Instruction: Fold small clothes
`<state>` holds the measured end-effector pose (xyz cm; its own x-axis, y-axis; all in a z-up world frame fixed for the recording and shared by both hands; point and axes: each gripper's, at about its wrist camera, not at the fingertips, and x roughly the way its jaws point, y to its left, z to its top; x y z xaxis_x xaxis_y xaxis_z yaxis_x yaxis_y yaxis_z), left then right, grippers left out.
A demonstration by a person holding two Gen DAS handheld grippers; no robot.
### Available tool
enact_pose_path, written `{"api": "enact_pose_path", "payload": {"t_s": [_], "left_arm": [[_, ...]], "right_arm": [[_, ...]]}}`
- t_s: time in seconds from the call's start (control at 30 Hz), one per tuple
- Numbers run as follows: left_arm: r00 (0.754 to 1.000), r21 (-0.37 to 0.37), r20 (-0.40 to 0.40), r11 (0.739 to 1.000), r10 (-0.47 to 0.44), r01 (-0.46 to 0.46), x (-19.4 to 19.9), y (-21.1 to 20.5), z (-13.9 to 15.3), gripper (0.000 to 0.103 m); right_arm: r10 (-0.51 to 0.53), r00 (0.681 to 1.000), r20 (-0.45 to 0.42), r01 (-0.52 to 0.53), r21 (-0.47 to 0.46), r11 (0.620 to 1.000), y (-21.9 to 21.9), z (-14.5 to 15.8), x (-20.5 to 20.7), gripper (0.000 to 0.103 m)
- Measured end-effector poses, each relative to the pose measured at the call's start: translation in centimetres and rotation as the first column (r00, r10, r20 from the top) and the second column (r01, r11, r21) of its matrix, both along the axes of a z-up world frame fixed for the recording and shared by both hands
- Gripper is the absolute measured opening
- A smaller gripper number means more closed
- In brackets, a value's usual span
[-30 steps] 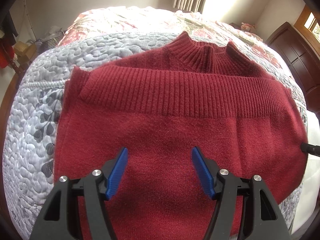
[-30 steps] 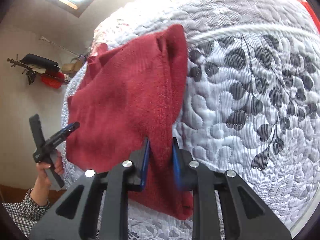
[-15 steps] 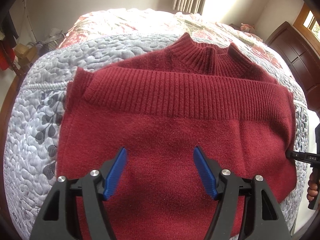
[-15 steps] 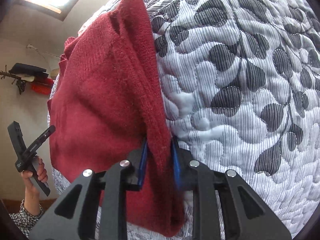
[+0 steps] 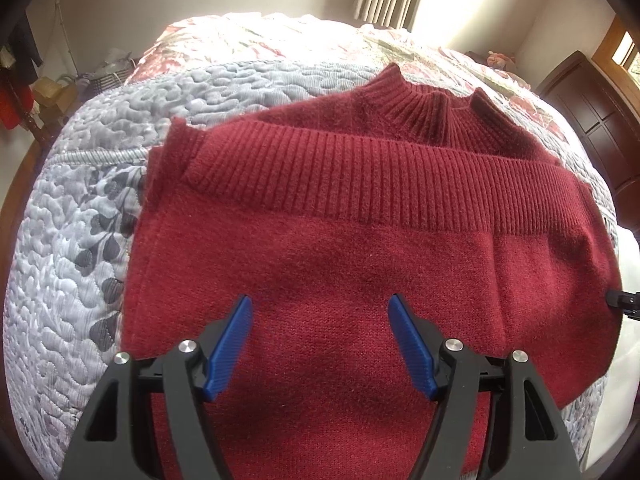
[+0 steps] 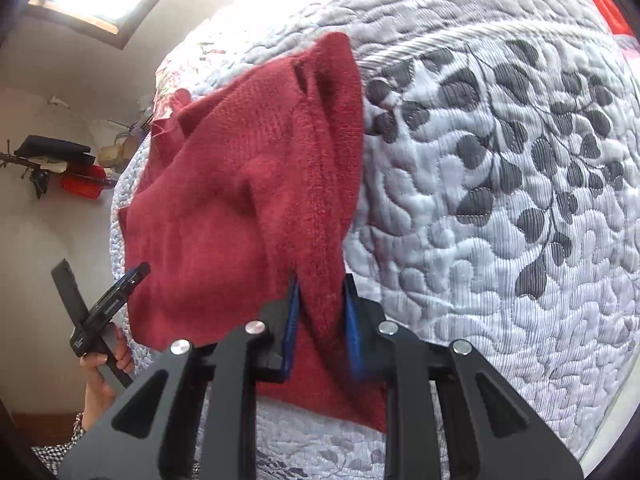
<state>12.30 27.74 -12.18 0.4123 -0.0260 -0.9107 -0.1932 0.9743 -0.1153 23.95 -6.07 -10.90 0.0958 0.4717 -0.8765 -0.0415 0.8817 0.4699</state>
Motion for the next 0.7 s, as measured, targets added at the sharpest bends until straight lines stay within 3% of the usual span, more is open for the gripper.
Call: {"api": "enact_pose_path", "payload": {"t_s": [0.2,0.4,0.53,0.6,0.7], "left_arm": [[1.0,-0.003,0.012,1.0,-0.016,0.016,0.2,0.1,0.7,0.072],[1.0,0.001,0.012,1.0,-0.02,0.02,0.2,0.5,1.0,0.074],[1.0,-0.005,0.005,1.0,-0.001,0.001,0.1,1.6,1.0,0.075],[1.0,-0.005,0.009,1.0,0.017,-0.017,-0.2,2.6,1.2,0.075],[0.997,-0.022,0.01,0.997,0.072,-0.072,-0.5,4.6,1.4,0.076]], "right_arm": [[0.096,0.994,0.043,-0.097,0.009,0.995,5.8,3.9,0.1,0.019],[0.223,0.971,0.084,-0.224,0.009,0.974,11.9,5.8,0.1,0.017],[0.292,0.953,0.084,-0.295,0.038,0.955,16.0,5.7,0.1,0.013],[0.336,0.938,0.078,-0.342,0.064,0.938,18.5,5.3,-0.1,0.006],[0.39,0.92,0.044,-0.392,0.078,0.916,21.0,3.7,-0.2,0.006]]}}
